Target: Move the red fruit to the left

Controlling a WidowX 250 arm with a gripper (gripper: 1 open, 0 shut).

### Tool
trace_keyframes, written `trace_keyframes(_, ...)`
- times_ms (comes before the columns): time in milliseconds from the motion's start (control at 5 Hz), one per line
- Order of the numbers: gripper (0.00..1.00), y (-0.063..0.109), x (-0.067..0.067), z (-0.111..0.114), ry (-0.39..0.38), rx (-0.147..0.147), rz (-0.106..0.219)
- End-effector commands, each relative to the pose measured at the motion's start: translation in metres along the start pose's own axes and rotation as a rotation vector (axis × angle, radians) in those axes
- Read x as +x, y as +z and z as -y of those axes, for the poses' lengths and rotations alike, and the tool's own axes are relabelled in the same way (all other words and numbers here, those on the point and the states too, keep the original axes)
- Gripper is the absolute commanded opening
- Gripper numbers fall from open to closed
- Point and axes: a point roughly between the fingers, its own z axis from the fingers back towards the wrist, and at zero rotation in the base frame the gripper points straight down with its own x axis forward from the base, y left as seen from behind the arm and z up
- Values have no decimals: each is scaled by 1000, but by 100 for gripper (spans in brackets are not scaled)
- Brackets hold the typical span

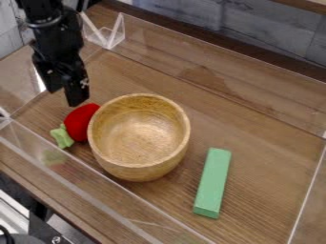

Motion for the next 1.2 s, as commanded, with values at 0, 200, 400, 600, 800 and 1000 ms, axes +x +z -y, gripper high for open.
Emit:
trace_keyframes(0,100,-4,10,-3,14,15,40)
trace_keyframes(200,100,-14,22,-7,16,7,45)
trace_keyframes(400,100,-22,34,-15,13,5,45)
trace_keyframes(600,100,-24,36,-29,24,2,38)
trace_keyframes(800,100,-27,36,-41,37,-3,28)
trace_keyframes(1000,0,-38,36,-48,14,-9,17)
